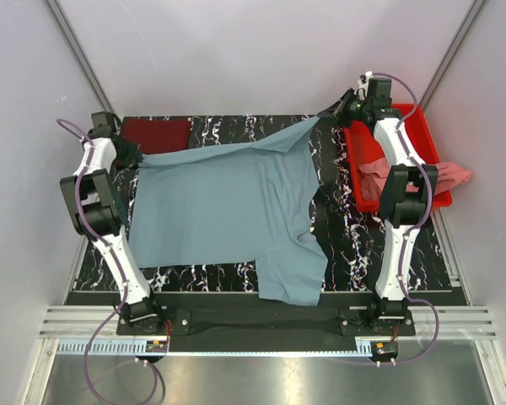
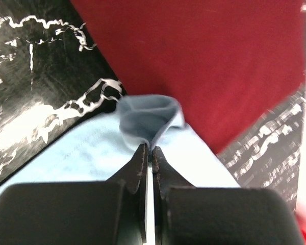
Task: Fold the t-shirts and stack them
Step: Fold the tshirt
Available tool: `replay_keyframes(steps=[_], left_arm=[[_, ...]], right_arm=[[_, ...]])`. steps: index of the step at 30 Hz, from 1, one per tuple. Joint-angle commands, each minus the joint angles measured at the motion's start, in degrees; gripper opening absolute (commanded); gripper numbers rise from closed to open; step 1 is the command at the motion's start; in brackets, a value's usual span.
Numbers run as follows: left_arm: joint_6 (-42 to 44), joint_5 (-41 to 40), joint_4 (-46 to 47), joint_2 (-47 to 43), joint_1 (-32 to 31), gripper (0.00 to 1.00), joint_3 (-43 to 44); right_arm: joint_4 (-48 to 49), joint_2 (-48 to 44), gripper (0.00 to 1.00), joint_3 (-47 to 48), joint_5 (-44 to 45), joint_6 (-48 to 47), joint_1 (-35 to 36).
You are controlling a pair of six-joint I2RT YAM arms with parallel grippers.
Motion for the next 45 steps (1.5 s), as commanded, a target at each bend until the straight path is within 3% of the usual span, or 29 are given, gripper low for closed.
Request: replay_keyframes(steps=[1,5,9,18,28,31,33,36,39,41,43,45], left_arm=[[5.1,-1.7,3.5,-12.3,0.2,0.0,-0.6],[9.3,-1.3,3.9,-17.5,0.4,0.0,-1.5],[10.3,1.0,5.7,-22.6,1.1,0.0,-4.4],[8.9,4.8,4.1,-24.3,2.0,0.0,-5.1],[3.1,8.8,1.8,-30.1,4.2,0.0,-0.5],[-3.5,10.8,1.4,-33.5,7.9,0.0,-3.3],[-5.9,14.6,2.8,-33.1,7.8,0.0,-5.0],[-2.8,16.5,-3.8,-34.8,6.8,0.0,0.6],[-0.7,11.7,0.4,-41.4,5.0,0.0,0.8],[-0.2,11.9,-3.6,-38.3,3.2,0.0,8.9],[-6.0,18.2,-6.9,-33.5,3.0,0.0,12.6],[-11.6,25.3,-1.9,-33.8,3.4,0.0,10.7]], right_arm=[[0.1,-4.7,0.0,5.2,3.2,-1.3,0.1],[0.5,-6.6,0.0,6.6,3.4,-0.6,0.0],[3.6,-10.7,0.0,1.0,2.1,2.0,0.1],[1.9,-19.8,0.0,-5.8,1.4,2.4,1.6],[-4.7,-23.1,0.0,7.1,8.8,-3.2,1.5],[-7.7,-22.9,0.0,11.6,12.2,-8.3,1.1],[-9.5,-21.9,0.0,13.3,11.9,-6.8,0.6],[-8.1,-23.5,0.0,12.5,9.1,-5.6,0.7],[-4.8,-26.2,0.0,10.2,9.4,-4.4,0.7],[-4.2,-26.1,0.0,11.2,8.8,-3.1,0.7],[-4.0,-24.6,0.0,14.4,8.0,-1.7,0.7],[-5.5,-23.4,0.0,17.8,6.5,-3.5,0.7]])
